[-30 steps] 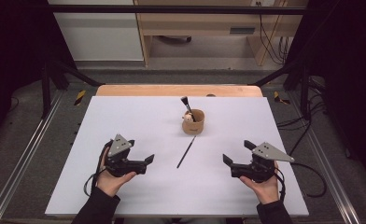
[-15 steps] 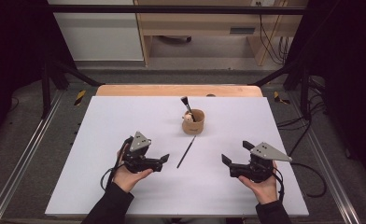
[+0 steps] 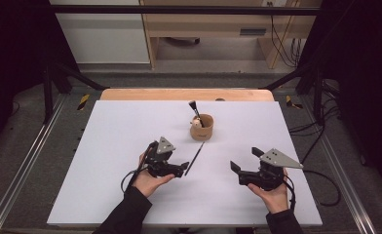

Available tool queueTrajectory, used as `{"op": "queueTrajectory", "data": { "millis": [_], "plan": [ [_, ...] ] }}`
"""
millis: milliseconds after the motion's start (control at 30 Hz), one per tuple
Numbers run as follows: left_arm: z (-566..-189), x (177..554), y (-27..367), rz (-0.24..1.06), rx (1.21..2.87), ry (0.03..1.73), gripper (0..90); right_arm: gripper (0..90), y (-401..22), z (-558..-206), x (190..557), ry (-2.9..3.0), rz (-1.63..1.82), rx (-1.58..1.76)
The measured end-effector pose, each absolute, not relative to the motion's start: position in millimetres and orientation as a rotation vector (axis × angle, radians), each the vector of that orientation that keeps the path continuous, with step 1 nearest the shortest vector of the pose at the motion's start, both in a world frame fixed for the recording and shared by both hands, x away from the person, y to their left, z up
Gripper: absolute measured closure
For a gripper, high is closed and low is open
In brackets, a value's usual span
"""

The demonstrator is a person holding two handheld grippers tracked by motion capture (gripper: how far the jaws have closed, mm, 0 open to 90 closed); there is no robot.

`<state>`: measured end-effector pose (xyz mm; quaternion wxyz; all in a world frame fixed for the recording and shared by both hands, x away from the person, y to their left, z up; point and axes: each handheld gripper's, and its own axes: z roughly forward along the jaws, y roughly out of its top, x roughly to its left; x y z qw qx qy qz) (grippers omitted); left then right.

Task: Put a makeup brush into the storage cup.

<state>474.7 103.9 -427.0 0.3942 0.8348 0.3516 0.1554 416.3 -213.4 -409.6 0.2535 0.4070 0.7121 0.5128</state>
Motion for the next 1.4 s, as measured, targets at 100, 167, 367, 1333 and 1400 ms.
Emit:
{"op": "queueTrajectory", "data": {
  "millis": [100,167,367,1333,1400],
  "plan": [
    [-430.8,480.1,94.4,0.382,2.146,0.892,22.8,9.5,-213.6,-410.0,416.5,1.938,1.394,1.105],
    [-433.2,482.9,90.1,0.373,2.163,0.893,24.3,9.6,-213.4,-410.0,416.5,1.939,1.395,1.107],
    [-442.2,489.4,77.0,0.347,2.213,0.894,31.8,9.9,-213.0,-410.6,416.7,1.939,1.398,1.109],
    [-464.1,499.8,61.4,0.278,2.344,0.937,80.2,10.2,-210.7,-411.9,417.1,1.95,1.389,1.111],
    [-464.0,499.7,61.7,0.275,2.347,0.93,81.6,10.2,-210.4,-412.1,417.2,1.951,1.389,1.107]
  ]
}}
